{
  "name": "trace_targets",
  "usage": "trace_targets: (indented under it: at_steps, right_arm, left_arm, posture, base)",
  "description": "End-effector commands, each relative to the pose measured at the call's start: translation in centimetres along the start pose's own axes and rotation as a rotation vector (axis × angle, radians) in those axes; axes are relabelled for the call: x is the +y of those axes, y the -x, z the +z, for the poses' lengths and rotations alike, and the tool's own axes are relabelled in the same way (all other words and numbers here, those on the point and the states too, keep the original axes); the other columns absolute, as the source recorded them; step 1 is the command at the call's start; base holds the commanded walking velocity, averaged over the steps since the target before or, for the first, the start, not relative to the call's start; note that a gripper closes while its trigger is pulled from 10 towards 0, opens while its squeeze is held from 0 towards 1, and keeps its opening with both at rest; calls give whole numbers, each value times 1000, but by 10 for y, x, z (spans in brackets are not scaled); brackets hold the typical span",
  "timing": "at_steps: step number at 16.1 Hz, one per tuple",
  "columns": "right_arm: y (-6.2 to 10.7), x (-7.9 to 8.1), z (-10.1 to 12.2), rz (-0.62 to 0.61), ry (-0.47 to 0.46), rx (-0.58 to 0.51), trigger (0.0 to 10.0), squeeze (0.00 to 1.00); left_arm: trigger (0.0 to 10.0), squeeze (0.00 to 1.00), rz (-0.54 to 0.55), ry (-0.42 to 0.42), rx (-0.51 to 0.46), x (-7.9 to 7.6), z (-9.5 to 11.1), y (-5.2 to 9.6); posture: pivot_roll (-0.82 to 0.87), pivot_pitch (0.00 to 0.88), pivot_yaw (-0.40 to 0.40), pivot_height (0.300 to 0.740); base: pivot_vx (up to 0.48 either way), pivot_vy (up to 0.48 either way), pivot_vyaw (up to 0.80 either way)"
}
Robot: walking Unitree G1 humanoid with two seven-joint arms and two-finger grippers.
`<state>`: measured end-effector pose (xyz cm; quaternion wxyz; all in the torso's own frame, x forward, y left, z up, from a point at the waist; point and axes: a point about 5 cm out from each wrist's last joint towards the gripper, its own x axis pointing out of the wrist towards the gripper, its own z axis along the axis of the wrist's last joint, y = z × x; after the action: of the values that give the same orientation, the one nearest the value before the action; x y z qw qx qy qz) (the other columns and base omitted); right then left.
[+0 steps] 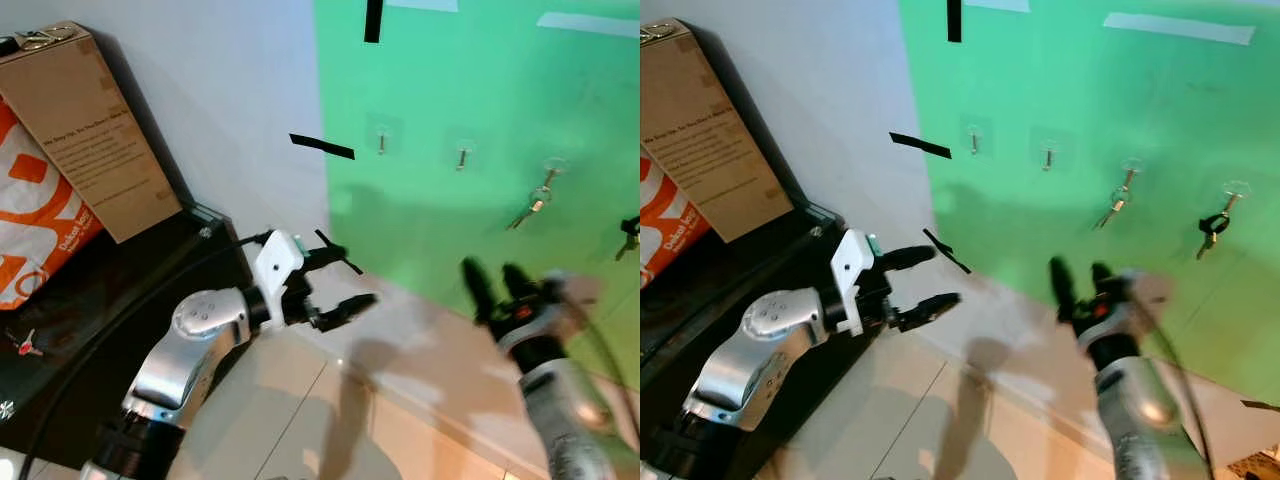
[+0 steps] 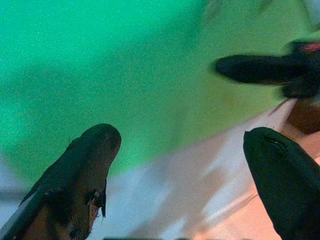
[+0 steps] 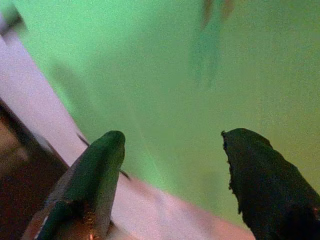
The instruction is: Hang keys on a hook
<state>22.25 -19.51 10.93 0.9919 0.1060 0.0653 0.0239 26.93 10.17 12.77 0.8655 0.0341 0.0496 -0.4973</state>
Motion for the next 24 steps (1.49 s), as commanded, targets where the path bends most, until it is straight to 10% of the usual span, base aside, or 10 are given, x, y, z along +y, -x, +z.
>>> trace_targets:
  at_steps: [1, 10, 16, 24]
  right_arm:
    - [-1, 7, -7, 7, 109, 23, 10000, 1000]
    - [-12, 16, -17, -68, 193, 29, 10000, 1000]
    - [-10, -5, -19, -282, 184, 52, 10000, 1000]
    - [-19, -1, -6, -197, 368, 37, 10000, 1000]
  left_arm:
    - [10000, 102, 106, 2, 76, 12, -15, 17]
    - [10000, 67, 677, -61, 66, 60, -19, 46]
    - [10000, 47, 627, -97, 68, 62, -17, 20]
    - [10000, 63, 671, -62, 79, 54, -29, 24]
  posture:
    - [-148, 0, 137, 740]
    - [-90, 0, 109, 740]
    - [-152, 0, 168, 740]
    - [-112, 0, 57, 740]
  base:
    - [0, 0, 456]
    - [0, 0, 777]
    - [0, 0, 533]
    - [236, 0, 0]
